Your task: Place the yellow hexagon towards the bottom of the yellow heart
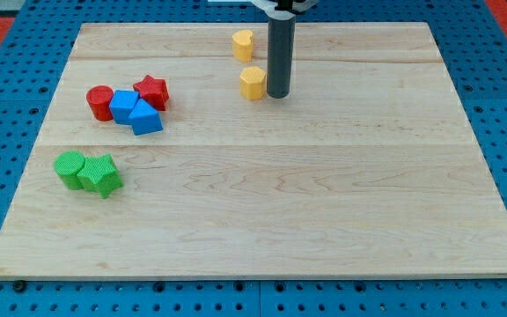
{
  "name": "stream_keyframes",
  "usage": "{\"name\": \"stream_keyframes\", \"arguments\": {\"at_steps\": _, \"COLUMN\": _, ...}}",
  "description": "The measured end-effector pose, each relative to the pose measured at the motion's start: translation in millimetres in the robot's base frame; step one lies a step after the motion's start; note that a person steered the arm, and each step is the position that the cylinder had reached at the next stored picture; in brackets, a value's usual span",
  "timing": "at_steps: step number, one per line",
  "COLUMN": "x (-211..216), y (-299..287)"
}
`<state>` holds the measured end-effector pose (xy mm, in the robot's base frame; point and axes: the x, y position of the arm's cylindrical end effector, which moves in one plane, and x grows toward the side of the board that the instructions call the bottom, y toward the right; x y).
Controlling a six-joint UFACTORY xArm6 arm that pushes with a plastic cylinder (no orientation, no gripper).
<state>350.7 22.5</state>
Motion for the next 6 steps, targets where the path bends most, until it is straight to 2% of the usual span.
{"name": "stream_keyframes", "arguments": {"at_steps": 4, "x": -26.1, "y": -128.2}}
{"name": "stream_keyframes", "arguments": {"at_steps": 5, "x": -36.4, "y": -99.8}}
{"name": "stream_keyframes", "arguments": {"at_steps": 6, "x": -38.0, "y": -43.9}}
